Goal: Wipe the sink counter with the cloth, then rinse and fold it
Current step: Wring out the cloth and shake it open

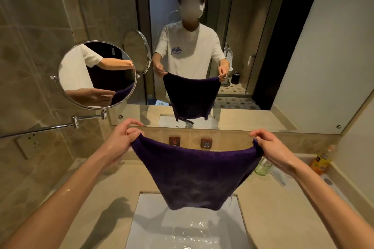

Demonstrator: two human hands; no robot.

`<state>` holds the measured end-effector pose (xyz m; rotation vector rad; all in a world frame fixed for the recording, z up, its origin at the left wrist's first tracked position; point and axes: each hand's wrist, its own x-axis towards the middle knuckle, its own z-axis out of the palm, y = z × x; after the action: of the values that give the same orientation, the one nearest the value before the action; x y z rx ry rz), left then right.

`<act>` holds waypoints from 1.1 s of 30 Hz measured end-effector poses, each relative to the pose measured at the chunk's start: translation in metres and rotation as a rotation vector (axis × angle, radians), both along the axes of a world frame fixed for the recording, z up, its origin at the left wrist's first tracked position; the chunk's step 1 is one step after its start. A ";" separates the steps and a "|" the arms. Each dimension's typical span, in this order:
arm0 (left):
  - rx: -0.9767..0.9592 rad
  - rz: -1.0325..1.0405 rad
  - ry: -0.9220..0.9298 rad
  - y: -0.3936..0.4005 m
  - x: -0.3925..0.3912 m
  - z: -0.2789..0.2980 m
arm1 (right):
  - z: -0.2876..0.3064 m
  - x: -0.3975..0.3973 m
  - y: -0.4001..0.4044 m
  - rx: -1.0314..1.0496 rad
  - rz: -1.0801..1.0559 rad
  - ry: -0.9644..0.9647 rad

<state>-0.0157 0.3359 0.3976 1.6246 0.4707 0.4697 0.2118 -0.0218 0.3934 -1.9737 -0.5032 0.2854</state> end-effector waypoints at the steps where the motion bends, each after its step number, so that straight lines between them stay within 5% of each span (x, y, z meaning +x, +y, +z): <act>1: 0.039 0.026 0.011 -0.001 0.002 0.002 | 0.003 -0.002 0.000 -0.062 0.010 -0.039; 6: 0.281 0.162 0.123 -0.012 0.020 0.006 | 0.021 -0.014 0.003 -0.477 0.108 -0.319; 11: 0.314 0.033 0.148 -0.023 0.020 0.014 | 0.027 -0.008 0.004 -0.619 0.160 -0.528; 16: 0.794 -0.173 0.386 -0.023 0.020 0.019 | 0.030 -0.006 0.003 -0.574 0.147 -0.570; 25: 0.307 -0.116 0.150 -0.024 0.018 0.022 | 0.029 -0.021 0.000 -0.313 0.133 -0.517; 33: 0.412 -0.081 0.059 -0.029 0.024 0.020 | 0.029 -0.027 0.009 -0.161 0.146 -0.656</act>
<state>0.0078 0.3069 0.4175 2.0501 0.3649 0.4799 0.1853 -0.0124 0.4219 -2.1742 -1.0711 -0.2573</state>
